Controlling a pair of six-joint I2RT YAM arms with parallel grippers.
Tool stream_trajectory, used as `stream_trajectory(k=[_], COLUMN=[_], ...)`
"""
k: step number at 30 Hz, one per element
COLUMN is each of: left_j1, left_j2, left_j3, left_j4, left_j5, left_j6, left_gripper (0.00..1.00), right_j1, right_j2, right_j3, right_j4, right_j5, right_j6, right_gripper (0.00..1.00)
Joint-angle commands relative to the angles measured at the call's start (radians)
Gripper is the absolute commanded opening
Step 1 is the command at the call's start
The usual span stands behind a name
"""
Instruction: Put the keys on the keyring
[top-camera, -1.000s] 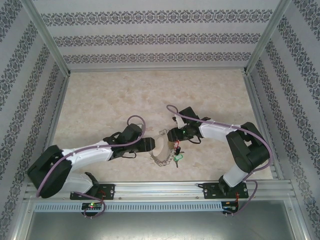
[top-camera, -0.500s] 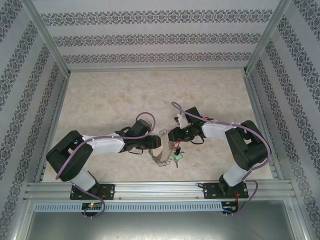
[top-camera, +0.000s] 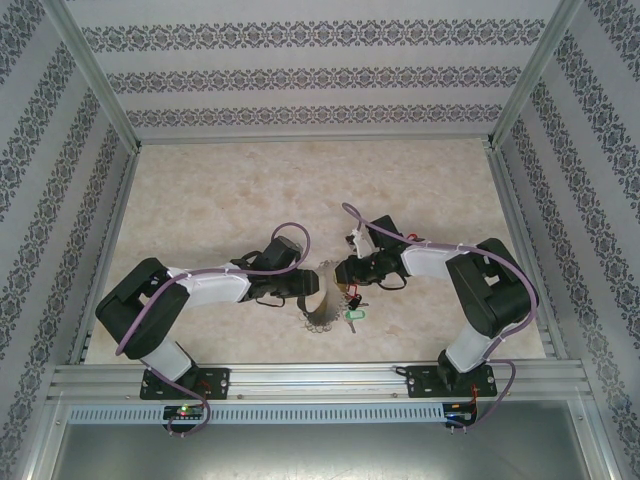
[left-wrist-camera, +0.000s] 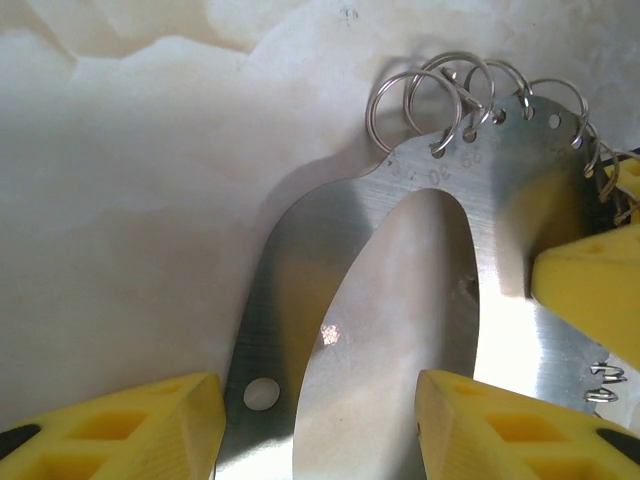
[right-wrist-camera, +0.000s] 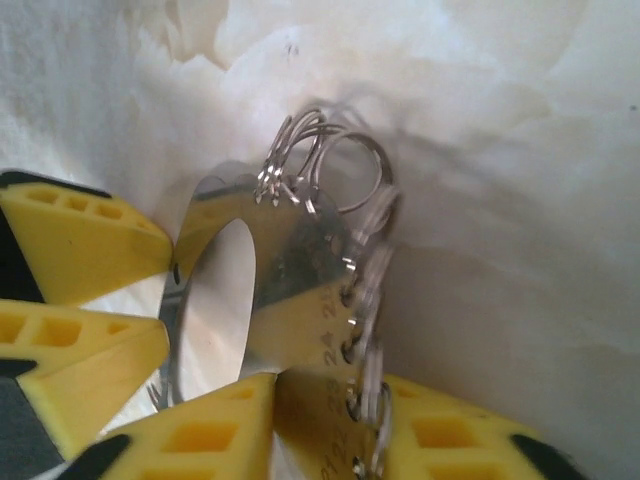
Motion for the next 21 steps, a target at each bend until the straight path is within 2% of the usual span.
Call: stream_trajectory(k=[1, 3, 5, 7, 13, 17, 21], left_j1=[-0.007, -0.005, -0.005, 0.001, 0.062, 0.13, 0.194], left_j2=[0.055, 0.027, -0.012, -0.065, -0.234, -0.327, -0.365], left_j3=[-0.005, -0.01, -0.013, -0.015, -0.033, -0.05, -0.06], left_j4=[0.052, 0.047, 0.035, 0.01, -0.041, -0.025, 0.073], left_j5=[0.008, -0.011, -0.033, -0.058, -0.067, 0.024, 0.222], left_j6=[0.013, 0.015, 0.02, 0.031, 0.055, 0.075, 0.089], left_gripper=[0.55, 0.56, 0.57, 0.59, 0.63, 0.69, 0.72], right_j1=[0.002, -0.005, -0.009, -0.015, -0.028, -0.041, -0.051], right_j2=[-0.022, -0.039, -0.065, -0.099, -0.213, -0.293, -0.377], right_j3=[-0.008, -0.01, -0.013, -0.016, -0.015, -0.007, 0.003], right_j4=[0.028, 0.024, 0.022, 0.021, 0.026, 0.034, 0.062], right_j5=[-0.06, -0.061, -0.063, -0.067, -0.086, -0.108, -0.135], right_j6=[0.007, 0.013, 0.016, 0.024, 0.057, 0.084, 0.107], right_gripper=[0.19, 0.11, 0.09, 0.03, 0.0, 0.0, 0.0])
